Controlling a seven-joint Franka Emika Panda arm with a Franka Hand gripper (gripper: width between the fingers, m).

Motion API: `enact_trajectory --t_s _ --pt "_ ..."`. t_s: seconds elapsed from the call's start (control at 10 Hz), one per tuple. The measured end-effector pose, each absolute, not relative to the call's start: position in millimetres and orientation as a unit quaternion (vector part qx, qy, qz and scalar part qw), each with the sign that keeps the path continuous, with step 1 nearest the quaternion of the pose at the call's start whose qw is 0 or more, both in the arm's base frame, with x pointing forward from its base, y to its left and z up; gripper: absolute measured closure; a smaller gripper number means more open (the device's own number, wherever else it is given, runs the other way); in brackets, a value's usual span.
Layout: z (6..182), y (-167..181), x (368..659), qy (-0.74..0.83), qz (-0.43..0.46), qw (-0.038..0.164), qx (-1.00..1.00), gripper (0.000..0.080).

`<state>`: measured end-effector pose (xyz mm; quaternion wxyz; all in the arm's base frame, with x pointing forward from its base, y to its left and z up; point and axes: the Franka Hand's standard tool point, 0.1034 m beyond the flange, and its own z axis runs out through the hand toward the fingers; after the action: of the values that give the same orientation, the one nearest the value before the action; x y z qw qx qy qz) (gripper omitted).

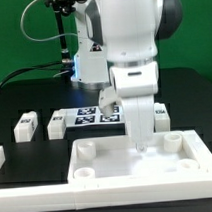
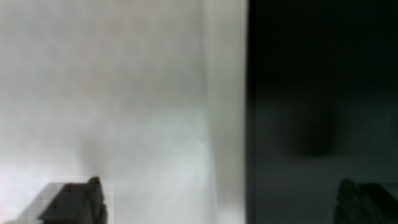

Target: Assemble desk

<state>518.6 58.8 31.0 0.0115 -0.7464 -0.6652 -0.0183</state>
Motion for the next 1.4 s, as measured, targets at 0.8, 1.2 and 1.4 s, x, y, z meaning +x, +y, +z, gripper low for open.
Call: enact_trajectory --t_s 0.8,1.2,1.4 --pt "52.7 80.4 518.8 -0.406 -0.011 0.019 -0.913 0.0151" --pt "70.3 100.9 518.9 -0.161 0.043 0.014 -0.986 0.0151" --pt "64.5 110.1 522.0 -0.039 0.05 0.015 -0.998 0.0151"
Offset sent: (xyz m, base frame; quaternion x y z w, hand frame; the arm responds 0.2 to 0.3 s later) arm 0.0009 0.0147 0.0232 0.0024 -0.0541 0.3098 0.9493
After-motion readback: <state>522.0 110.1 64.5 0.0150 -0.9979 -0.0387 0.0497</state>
